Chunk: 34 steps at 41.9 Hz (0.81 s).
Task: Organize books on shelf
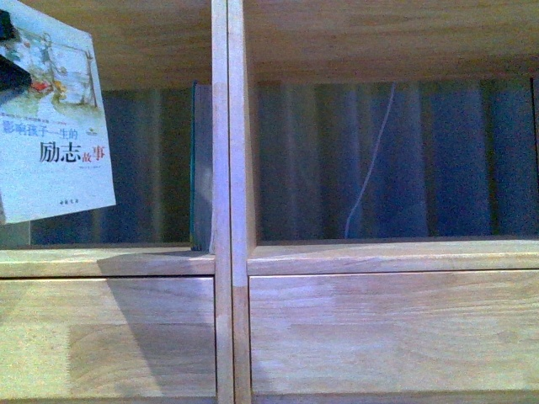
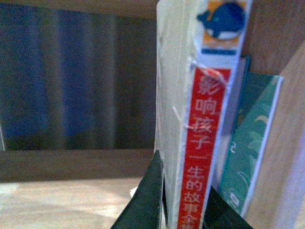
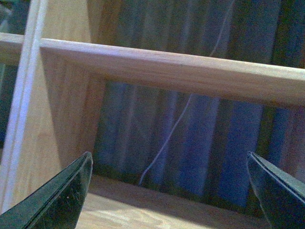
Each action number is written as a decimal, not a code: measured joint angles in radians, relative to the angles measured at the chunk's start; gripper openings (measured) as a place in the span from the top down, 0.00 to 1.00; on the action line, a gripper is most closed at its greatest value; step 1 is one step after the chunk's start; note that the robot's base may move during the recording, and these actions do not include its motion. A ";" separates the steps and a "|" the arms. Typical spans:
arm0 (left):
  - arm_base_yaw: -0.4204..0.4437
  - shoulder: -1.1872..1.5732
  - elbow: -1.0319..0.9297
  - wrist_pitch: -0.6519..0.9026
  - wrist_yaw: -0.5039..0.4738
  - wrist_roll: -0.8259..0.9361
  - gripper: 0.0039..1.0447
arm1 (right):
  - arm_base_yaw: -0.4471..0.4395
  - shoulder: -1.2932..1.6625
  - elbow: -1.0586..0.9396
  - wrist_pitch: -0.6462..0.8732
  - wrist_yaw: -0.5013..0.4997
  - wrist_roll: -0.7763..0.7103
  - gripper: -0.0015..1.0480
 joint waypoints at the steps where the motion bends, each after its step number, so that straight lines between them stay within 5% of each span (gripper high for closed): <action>1: -0.005 0.020 0.018 -0.003 -0.005 0.013 0.94 | -0.001 -0.016 -0.013 -0.001 -0.010 0.001 0.07; 34: -0.129 0.564 0.661 -0.253 -0.210 0.273 0.94 | -0.033 -0.348 -0.197 -0.116 -0.171 0.125 0.07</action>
